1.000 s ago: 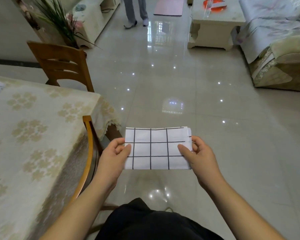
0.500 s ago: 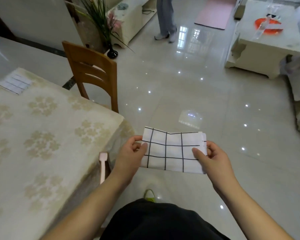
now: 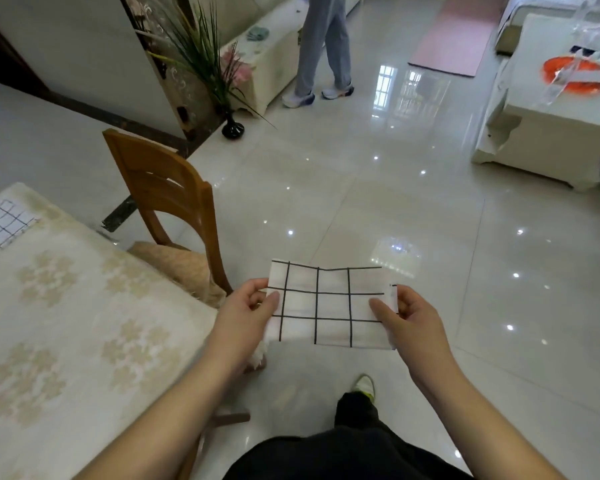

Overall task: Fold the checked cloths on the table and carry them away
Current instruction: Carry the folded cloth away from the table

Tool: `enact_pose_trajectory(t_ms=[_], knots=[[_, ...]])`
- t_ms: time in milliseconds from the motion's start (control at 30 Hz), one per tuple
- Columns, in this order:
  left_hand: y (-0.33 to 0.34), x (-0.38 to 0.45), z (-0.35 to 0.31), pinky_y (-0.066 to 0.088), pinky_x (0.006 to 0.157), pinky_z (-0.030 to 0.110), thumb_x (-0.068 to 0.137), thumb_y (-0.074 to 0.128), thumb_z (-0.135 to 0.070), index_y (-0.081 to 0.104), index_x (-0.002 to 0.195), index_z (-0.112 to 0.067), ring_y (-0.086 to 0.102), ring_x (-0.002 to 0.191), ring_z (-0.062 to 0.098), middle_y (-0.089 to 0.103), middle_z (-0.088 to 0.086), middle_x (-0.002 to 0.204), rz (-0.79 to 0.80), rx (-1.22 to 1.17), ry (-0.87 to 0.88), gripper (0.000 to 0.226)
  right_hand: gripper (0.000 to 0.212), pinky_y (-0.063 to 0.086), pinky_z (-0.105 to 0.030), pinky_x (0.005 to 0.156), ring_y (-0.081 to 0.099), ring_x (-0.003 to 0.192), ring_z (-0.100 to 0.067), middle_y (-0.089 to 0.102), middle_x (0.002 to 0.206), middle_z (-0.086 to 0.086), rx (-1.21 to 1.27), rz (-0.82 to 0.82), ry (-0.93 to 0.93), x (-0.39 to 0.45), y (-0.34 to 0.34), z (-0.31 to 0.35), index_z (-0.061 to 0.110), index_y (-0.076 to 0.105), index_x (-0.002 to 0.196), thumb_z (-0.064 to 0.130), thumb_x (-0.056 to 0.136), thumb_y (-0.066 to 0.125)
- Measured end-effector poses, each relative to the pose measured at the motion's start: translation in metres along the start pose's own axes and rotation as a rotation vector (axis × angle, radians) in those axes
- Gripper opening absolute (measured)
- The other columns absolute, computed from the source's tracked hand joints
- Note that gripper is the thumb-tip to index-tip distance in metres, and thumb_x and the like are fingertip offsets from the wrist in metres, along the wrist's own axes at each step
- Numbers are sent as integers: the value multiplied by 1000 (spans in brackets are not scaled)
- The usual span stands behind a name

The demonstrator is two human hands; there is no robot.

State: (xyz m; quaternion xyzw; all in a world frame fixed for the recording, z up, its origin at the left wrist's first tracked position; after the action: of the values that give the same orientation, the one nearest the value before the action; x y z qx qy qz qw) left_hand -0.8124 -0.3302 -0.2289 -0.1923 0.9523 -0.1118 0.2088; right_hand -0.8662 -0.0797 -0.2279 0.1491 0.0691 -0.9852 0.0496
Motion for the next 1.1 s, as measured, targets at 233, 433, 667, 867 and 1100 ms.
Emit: enact_pose_trajectory(t_ms=[233,433,667,867,1100], knots=[[44,62,-44,51,92,46,94,64,-22,62,122,-19,59,82,26,57,15,80,-73,-115,-36,29,15,57,-29,72,73,83,-13,77,89,6,-5,112,-10,100,-29,45,17,69,102,10,89,68],[50,106,-57,54,94,45,94,63,-25,61,125,-21,62,84,37,59,21,84,-138,-184,-70,31,17,58,-41,82,73,86,-15,77,92,4,-3,191,5,166,-21,69,20,69,104,13,89,68],[25,170,-65,52,96,55,96,60,-26,62,122,-29,65,100,41,67,22,102,-240,-248,-116,26,17,58,-35,79,73,84,-12,76,91,7,-61,276,7,246,32,92,22,67,104,14,89,69],[-8,239,-71,61,70,36,96,60,-27,60,121,-31,64,87,27,66,9,91,-338,-332,-139,25,18,57,-31,74,73,82,-11,77,90,8,-143,365,-8,319,93,119,21,67,105,14,89,69],[-49,309,-106,50,61,10,94,62,-19,57,111,-35,54,72,14,53,1,70,-346,-335,-93,24,20,57,-34,78,73,83,-11,77,91,6,-186,401,-4,393,147,157,22,67,107,13,89,68]])
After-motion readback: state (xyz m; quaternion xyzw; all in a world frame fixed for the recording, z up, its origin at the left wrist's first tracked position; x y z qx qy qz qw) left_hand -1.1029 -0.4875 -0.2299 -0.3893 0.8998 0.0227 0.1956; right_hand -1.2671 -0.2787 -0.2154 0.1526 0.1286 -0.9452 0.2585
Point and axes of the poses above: each hand's wrist, its own x-axis towards the middle knuckle, its own y-axis out of the palm, z = x × y, the point moved 5 cm from there along x, towards the middle knuckle
